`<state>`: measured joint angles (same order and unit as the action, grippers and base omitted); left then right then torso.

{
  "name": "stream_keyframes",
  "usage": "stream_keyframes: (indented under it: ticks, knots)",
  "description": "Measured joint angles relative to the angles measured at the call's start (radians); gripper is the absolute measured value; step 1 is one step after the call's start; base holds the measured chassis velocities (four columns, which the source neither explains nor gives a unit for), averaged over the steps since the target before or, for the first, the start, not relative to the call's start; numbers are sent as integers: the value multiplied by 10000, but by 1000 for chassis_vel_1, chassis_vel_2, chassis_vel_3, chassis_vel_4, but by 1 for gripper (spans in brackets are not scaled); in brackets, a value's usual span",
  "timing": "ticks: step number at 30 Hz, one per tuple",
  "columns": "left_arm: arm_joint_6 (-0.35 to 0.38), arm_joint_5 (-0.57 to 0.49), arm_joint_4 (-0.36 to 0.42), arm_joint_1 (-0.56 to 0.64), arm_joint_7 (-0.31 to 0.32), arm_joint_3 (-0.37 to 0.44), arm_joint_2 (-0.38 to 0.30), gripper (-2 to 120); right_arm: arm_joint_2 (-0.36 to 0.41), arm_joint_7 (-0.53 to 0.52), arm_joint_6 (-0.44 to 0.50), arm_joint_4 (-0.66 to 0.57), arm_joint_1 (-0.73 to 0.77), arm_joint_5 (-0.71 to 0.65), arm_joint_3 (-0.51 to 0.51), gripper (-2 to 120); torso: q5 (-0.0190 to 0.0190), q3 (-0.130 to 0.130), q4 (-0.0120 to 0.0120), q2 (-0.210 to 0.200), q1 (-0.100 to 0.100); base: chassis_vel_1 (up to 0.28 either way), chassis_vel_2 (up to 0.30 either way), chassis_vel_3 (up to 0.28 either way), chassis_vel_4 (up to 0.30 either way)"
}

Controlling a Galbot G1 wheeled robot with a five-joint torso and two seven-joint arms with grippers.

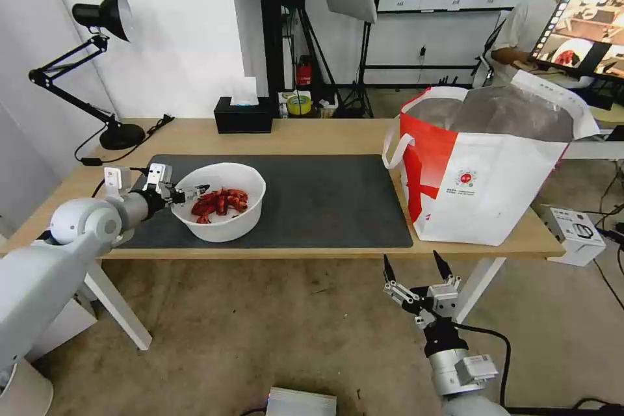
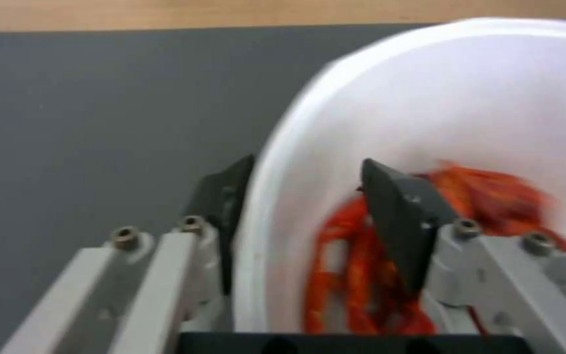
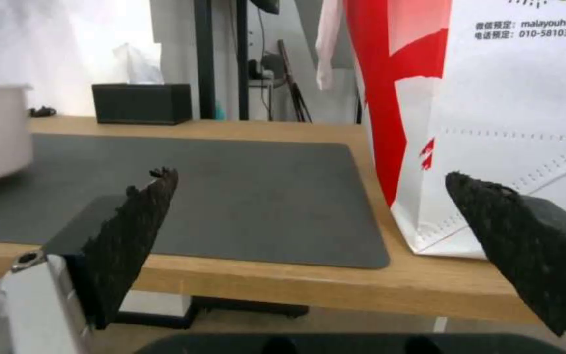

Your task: Pick up the trash from the table and place it into the takeout bag.

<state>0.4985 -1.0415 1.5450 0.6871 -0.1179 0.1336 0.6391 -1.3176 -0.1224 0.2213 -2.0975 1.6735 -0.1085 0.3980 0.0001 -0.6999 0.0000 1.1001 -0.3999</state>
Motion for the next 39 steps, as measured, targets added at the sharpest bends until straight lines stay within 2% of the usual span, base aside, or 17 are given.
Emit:
stream_keyframes:
  ticks: [5,6,7,10,12,16,19,28,31,39]
  knots:
    - [0,5,29,40,-17,19,4,27,0,0,0,0,0,0,0,100,1,0,0,0,0,0,0,0,0]
    - [-15,5,70,96,-32,68,3,19,0,0,0,0,-1,0,0,100,1,0,0,0,0,0,0,0,0]
    - [-15,5,70,96,-32,68,3,19,0,0,0,0,-1,0,0,100,1,0,0,0,0,0,0,0,0]
    - [-23,3,180,218,-83,171,-16,5,0,0,1,0,-1,0,0,100,0,0,0,0,0,0,0,0,0]
    - [-23,-1,216,243,-101,194,-28,1,0,0,0,0,-1,0,0,100,-1,0,0,0,0,0,0,0,0]
    - [-21,-74,336,316,-133,261,-71,0,0,0,0,0,0,0,0,100,-2,0,-1,-1,0,0,0,0,0]
    - [75,-787,721,595,-71,519,-144,0,0,0,0,0,0,0,0,100,-2,0,-1,-1,0,0,0,0,0]
    - [171,-1587,1415,1199,245,1031,-231,0,0,0,0,0,0,0,0,100,-2,0,-1,-1,-1,0,0,0,0]
    - [205,-2052,2098,1760,408,1533,-265,0,0,0,1,0,0,0,0,100,-1,0,1,-1,0,0,0,0,0]
    - [228,-2898,2946,1684,888,1536,-162,0,0,0,0,0,0,0,0,100,1,0,0,-1,-1,0,0,0,0]
